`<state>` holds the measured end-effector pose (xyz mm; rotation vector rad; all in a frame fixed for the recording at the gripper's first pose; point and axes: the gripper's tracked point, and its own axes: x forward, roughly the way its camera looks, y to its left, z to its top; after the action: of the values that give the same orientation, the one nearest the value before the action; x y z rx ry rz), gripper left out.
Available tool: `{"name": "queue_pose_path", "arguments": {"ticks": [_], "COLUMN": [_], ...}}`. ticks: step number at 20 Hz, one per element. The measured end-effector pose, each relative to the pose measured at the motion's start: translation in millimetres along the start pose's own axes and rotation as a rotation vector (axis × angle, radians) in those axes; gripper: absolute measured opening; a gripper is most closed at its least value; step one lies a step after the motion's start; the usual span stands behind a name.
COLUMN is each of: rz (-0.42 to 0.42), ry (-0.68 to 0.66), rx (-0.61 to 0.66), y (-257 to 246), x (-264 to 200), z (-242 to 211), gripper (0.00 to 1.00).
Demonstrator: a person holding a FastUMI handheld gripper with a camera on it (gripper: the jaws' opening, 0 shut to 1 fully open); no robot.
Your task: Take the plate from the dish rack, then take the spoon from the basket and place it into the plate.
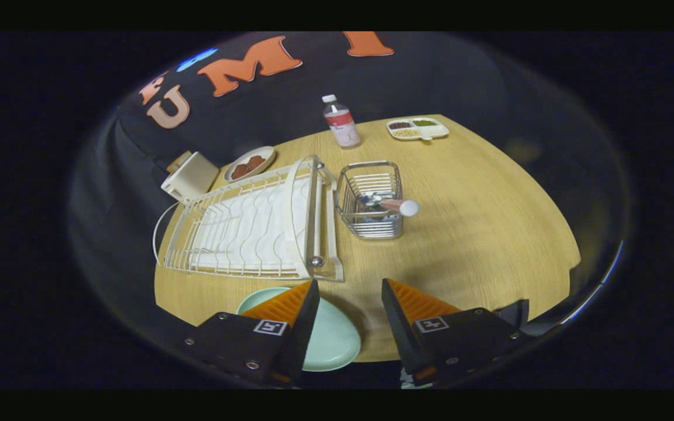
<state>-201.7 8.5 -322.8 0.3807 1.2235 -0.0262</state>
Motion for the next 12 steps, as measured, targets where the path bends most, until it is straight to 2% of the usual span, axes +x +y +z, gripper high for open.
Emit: {"name": "queue_pose_path", "arguments": {"ticks": [4, 6, 12], "rz": [-0.038, -0.041, -0.067], "ry": [-0.130, -0.179, -0.294], "rx": [-0.009, -0.030, -0.087], "y": [-19, -23, -31], "x": [5, 8, 23], "z": [27, 38, 68], "gripper": [0.72, 0.70, 0.52]}}
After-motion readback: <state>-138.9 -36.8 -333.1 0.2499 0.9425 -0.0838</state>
